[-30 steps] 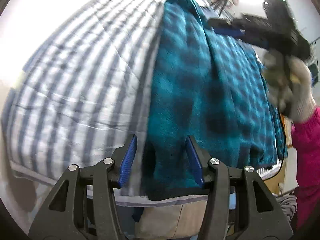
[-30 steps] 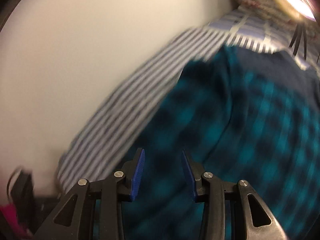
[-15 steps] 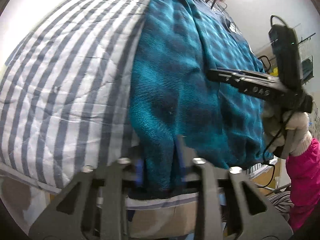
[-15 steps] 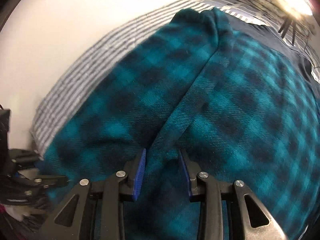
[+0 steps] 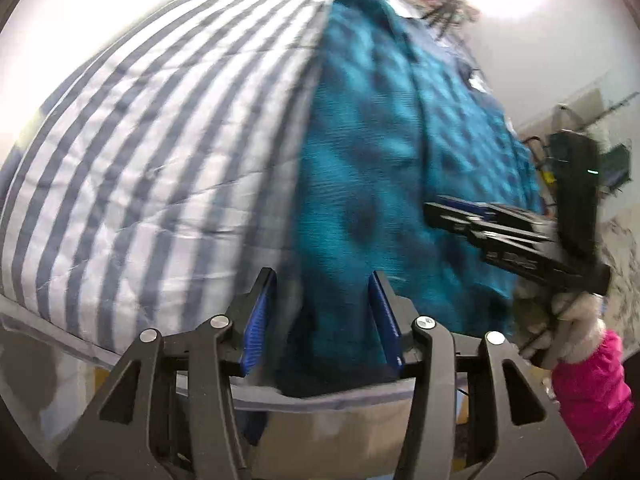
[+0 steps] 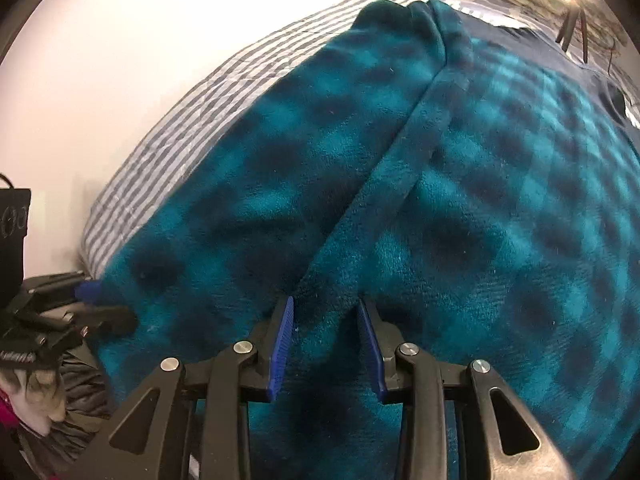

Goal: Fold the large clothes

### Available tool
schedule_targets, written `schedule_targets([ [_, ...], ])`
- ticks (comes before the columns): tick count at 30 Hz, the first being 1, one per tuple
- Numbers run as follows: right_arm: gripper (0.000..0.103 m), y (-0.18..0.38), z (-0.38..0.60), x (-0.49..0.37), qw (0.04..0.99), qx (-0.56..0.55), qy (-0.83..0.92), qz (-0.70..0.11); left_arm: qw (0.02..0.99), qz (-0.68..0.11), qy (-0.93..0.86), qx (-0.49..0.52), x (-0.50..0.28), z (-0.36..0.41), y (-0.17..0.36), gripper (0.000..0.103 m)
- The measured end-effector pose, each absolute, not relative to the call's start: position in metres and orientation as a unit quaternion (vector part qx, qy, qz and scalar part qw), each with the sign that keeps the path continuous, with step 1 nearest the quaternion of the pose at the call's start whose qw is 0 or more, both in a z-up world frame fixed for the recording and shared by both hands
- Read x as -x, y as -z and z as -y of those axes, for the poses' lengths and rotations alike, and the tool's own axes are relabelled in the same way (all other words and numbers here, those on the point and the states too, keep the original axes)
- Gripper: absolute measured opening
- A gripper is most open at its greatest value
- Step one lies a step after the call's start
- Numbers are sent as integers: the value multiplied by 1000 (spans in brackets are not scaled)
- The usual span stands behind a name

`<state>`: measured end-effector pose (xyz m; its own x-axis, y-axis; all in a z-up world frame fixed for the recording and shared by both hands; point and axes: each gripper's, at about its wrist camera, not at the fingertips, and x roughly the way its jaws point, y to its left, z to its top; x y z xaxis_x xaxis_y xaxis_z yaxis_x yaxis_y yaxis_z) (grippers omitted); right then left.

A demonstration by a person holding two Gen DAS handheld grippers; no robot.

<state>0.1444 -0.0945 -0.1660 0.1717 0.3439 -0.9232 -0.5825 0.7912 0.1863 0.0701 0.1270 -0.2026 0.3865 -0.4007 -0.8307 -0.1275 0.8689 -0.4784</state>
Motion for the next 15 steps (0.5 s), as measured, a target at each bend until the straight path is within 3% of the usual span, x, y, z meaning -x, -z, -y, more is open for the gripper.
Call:
schedule_targets([
  [3,32,163,90,-137,759,127,-303,-562,796,-545,96,246,-71,-128,206,46],
  [4,32,163,90,-135,759,125,-302,-564,796,-547,103,239,-73,-124,205,22],
  [5,33,162,90,-135,758,120,-302,-565,793,-550,109,240,-75,-122,206,12],
  [8,34,150,94,-144,761,85,-302,-567,797,-539,107,252,-71,-117,196,9],
  [15,53,93,82,-195,784,21,-296,-546,844,-473,143,210,-52,-87,135,8],
])
